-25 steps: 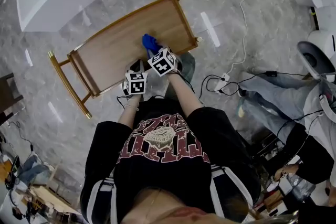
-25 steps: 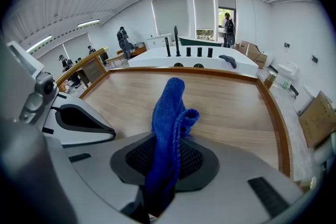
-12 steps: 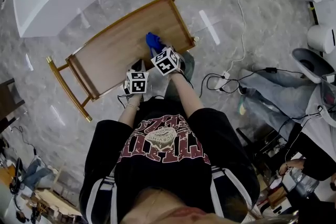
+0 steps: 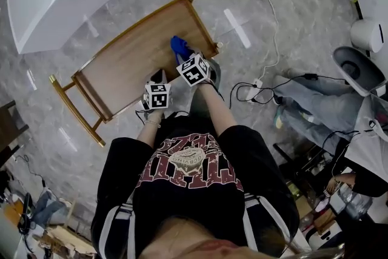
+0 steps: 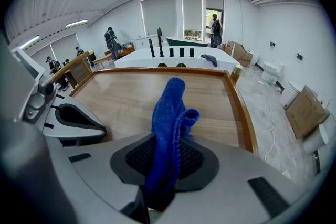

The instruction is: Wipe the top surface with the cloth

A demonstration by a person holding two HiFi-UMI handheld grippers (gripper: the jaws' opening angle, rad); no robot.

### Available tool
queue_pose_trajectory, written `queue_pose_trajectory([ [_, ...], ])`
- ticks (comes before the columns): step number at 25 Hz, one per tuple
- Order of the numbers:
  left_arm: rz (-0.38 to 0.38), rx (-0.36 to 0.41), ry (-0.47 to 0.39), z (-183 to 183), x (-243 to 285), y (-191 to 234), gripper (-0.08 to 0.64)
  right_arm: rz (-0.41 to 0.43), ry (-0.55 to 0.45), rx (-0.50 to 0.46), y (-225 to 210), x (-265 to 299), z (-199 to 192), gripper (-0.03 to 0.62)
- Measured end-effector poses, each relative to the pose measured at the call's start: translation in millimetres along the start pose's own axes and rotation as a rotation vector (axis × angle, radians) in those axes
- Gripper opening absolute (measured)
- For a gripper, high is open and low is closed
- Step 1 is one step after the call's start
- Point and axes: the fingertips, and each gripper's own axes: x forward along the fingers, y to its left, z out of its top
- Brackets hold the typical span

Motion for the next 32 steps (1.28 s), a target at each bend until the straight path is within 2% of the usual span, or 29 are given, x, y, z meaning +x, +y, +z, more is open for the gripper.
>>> queue_pose_trajectory([
  [11, 0.009, -0.010, 0.019, 0.2, 0.8, -1.8, 0.048, -0.034, 0.002, 0.011, -19.2, -6.0, -5.5, 0.089],
  [15, -0.017, -0.053, 0.024, 7.6, 1.9, -5.6, 0.048, -0.055, 0.003, 0.015, -28.6, -9.9, -8.3, 0.090],
  [20, -0.062, -0.038, 0.013, 25.6, 10.7, -23.3, 0.048, -0.089, 0.006, 0.057, -42.5, -13.2, -14.0, 0.091],
  [25, -0.107, -0.010, 0.032, 28.5, 18.8, -39.5, 0.048, -0.130, 0.016, 0.077, -56.6, -19.5, -19.4, 0.089],
  [32, -0.114, -0.016, 0.045, 23.1, 22.3, -43.5, 0.048, -0.177, 0.038, 0.076, -72.9, -25.8, -25.4, 0.089],
])
